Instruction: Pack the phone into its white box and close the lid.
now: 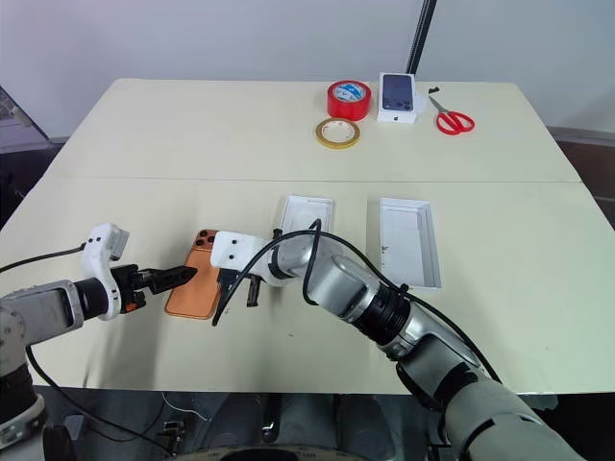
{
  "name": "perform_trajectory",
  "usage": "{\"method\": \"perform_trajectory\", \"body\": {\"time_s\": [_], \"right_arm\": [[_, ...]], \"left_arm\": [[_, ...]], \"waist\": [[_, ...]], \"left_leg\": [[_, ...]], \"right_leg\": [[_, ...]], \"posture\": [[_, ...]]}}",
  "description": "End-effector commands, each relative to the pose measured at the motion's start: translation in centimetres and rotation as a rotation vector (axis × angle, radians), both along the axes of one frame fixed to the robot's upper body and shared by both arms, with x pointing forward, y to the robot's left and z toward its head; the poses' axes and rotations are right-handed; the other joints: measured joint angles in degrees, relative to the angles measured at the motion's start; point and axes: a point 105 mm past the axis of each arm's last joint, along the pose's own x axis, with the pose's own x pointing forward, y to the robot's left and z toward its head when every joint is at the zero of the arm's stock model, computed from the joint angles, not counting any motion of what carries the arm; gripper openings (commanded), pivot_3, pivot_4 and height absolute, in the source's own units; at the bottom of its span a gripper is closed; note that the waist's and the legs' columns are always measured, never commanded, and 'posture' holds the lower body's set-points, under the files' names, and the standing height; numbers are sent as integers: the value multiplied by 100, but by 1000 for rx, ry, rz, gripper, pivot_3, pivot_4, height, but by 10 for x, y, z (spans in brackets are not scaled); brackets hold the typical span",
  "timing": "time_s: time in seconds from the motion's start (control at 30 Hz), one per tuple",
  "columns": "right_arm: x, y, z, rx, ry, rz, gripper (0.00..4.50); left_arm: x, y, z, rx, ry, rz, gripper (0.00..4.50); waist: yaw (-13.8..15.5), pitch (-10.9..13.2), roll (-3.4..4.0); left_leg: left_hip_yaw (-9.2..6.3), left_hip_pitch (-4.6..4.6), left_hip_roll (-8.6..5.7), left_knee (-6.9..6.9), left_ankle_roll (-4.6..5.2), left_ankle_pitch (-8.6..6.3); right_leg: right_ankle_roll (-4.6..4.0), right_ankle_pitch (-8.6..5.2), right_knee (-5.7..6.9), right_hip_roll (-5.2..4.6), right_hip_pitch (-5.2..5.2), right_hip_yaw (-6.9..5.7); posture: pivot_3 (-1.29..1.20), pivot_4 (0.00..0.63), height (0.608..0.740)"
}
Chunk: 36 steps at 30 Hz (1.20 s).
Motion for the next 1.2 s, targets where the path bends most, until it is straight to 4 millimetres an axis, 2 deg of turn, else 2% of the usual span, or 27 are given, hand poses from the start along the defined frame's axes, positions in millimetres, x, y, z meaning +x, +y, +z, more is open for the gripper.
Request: {"method": "perform_trajectory", "body": {"time_s": [0.03,0.2,0.37,0.5,0.63,0.8,1.07,1.2], "right_arm": [[-2,7,1,-40,-53,44,42],[-4,9,-4,-56,-49,47,42],[-3,7,-4,-55,-51,33,42],[-2,3,-4,-53,-52,22,42],[-1,3,-3,-52,-53,18,42],[0,3,-3,-50,-56,16,42],[1,2,-3,-44,-59,3,42],[2,2,-2,-41,-63,-1,42]], "left_arm": [[-12,-22,-19,-37,99,-98,4500],[-19,-44,-22,-71,115,-191,4500],[-22,-56,-24,-106,122,-229,4500],[-19,-72,-16,-195,89,-258,4500],[-16,-78,-9,-242,66,-265,4500],[-9,-68,-9,-242,71,-199,4500],[2,-29,-8,-266,61,5,4500],[4,-22,-8,-315,54,64,4500]], "waist": [[4,-3,2],[15,-16,6],[23,-27,12],[55,-42,27],[52,-43,22],[16,-43,22],[-1,-44,22],[-1,-43,22]], "left_leg": [[0,1,-1,0,0,0],[0,37,-2,-10,0,-3],[0,41,-6,-11,1,-4],[0,42,-10,-11,4,-5],[-1,43,-14,-9,7,-7],[-3,43,-12,-11,6,-7],[-3,43,-9,-12,6,-6],[-3,43,-8,-14,6,-6]], "right_leg": [[0,0,-1,-1,2,0],[0,0,-16,-6,17,2],[0,0,-17,-10,19,4],[0,0,-21,-15,23,4],[0,0,-22,-20,28,2],[0,0,-19,-14,24,2],[0,0,-20,-10,20,2],[0,0,-20,-9,19,3]], "posture": [[0,150,717],[0,150,717],[0,150,717],[0,150,717],[0,150,717],[0,150,717],[0,150,717],[0,150,717]]}}
